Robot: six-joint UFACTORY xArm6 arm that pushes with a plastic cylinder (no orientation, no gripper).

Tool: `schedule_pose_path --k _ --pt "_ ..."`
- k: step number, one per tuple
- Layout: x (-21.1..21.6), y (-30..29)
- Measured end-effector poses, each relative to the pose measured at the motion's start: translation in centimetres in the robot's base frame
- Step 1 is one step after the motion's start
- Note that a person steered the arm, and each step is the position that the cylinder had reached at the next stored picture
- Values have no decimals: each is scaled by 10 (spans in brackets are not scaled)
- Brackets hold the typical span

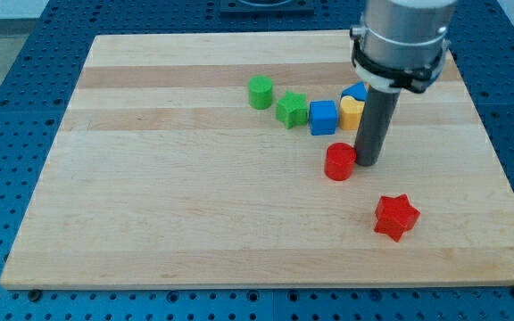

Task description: Move your arm to the center

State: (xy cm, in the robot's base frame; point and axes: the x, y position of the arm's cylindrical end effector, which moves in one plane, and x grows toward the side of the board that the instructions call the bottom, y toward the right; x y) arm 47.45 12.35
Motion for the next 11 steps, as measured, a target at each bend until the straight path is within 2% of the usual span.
schedule_pose_path --k 3,4,7,9,10,11 --pt "55 -37" --pt "55 -37" --pt "11 -39" --pt "2 -39" --pt "2 -2" --pt "6 76"
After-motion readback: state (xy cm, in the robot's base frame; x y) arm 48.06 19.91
